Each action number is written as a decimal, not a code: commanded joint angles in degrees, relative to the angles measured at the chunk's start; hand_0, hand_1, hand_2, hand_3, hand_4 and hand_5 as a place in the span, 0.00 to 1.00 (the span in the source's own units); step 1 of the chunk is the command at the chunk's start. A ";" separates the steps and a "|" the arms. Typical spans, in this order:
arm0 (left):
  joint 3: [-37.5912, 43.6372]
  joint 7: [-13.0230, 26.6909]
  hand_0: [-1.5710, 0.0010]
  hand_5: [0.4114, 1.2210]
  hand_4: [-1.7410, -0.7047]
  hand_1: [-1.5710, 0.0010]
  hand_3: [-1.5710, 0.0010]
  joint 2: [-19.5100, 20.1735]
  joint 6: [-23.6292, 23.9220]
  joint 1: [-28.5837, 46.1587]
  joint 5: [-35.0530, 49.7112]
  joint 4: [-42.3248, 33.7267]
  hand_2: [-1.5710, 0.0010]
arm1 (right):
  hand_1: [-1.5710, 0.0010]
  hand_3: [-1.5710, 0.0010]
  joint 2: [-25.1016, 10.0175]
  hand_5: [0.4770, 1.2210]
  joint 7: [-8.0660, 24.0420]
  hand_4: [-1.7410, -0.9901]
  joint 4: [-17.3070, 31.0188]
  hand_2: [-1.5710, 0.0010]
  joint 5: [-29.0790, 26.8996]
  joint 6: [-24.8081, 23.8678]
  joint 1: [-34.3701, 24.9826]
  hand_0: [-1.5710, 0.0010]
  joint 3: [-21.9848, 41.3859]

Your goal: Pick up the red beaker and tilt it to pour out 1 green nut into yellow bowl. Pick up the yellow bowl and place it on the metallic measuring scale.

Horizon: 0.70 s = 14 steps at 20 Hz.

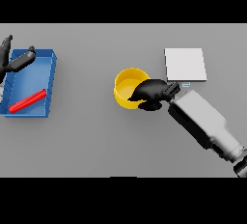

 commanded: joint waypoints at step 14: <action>-0.13 1.01 1.00 0.38 0.91 1.00 1.00 0.60 0.05 -0.82 -0.61 -0.26 1.00 | 0.01 0.17 -7.48 1.00 6.73 0.02 -12.01 0.02 -5.32 6.47 -3.13 0.00 -5.42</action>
